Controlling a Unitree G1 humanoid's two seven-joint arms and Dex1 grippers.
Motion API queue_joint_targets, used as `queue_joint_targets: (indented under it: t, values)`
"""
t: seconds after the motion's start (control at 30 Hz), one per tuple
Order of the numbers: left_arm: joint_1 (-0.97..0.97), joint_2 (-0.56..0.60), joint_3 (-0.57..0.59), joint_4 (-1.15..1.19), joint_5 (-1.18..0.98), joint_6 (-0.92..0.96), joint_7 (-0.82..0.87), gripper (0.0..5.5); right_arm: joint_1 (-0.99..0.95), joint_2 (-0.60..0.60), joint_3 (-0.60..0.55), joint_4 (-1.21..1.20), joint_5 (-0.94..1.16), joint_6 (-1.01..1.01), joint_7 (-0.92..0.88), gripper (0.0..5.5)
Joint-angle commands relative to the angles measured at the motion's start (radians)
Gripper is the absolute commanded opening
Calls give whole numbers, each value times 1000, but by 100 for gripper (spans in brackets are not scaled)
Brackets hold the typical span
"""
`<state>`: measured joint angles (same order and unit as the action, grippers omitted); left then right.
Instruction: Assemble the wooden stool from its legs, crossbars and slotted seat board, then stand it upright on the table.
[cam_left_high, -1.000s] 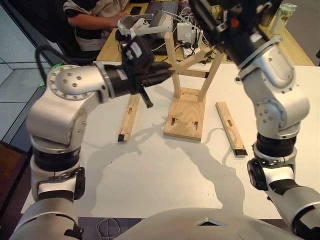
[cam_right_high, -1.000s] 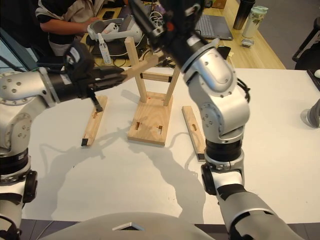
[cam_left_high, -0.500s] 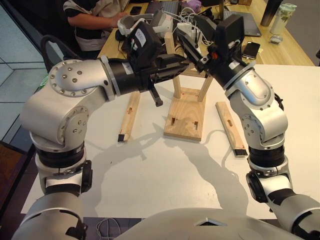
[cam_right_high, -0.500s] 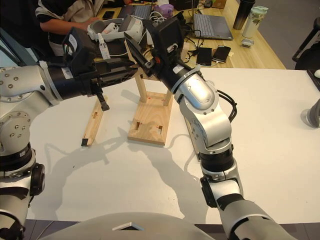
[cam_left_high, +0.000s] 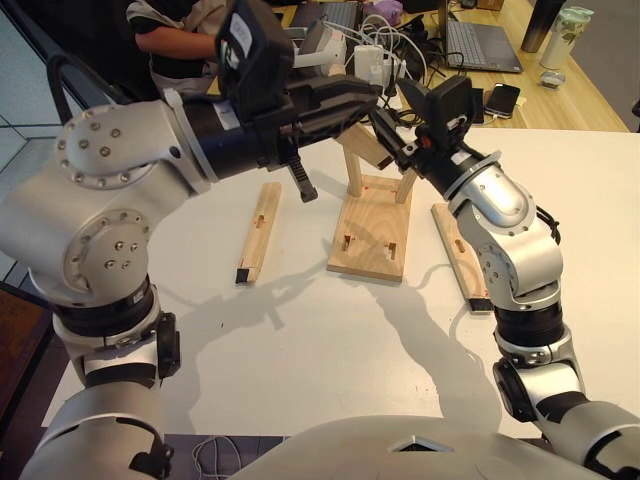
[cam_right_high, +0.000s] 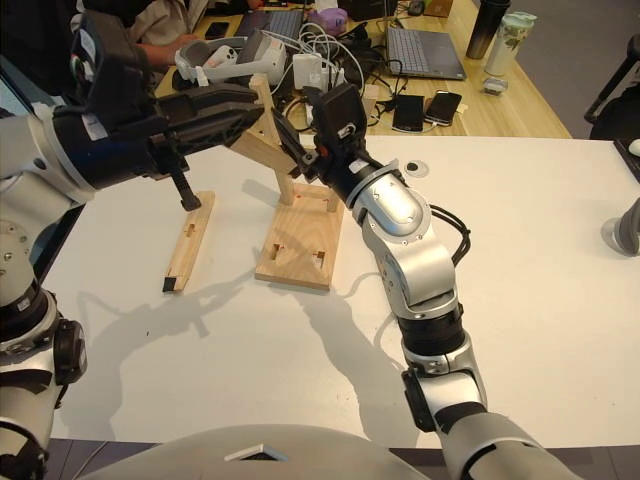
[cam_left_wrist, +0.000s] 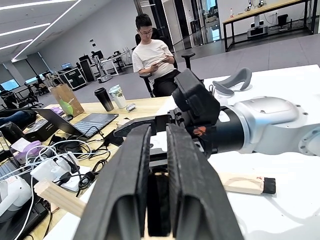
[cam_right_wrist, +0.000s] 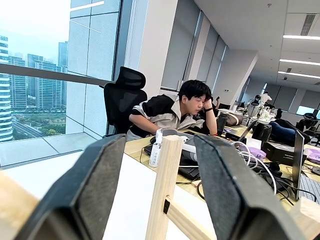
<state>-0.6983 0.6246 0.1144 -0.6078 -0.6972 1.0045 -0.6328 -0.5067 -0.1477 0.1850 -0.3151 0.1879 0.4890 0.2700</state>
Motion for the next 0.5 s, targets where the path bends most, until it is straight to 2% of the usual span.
queue_joint_targets:
  t: [0.03,0.13,0.27,0.4,0.5]
  values:
    - [-22,14,-5,15,9,-15,22,35,22,10,10,5,-6,13,3,252]
    - [-9,31,-19,38,40,-17,44,35,15,-31,-33,13,-13,-7,23,252]
    - [1,40,-20,102,85,1,96,35,6,-168,-90,-23,-53,-120,110,252]
    - [-55,-2,-18,152,90,40,168,35,32,-304,67,-32,-249,-331,215,252]
    - [-93,-40,-24,166,73,67,203,35,25,-283,161,10,-382,-408,183,300]
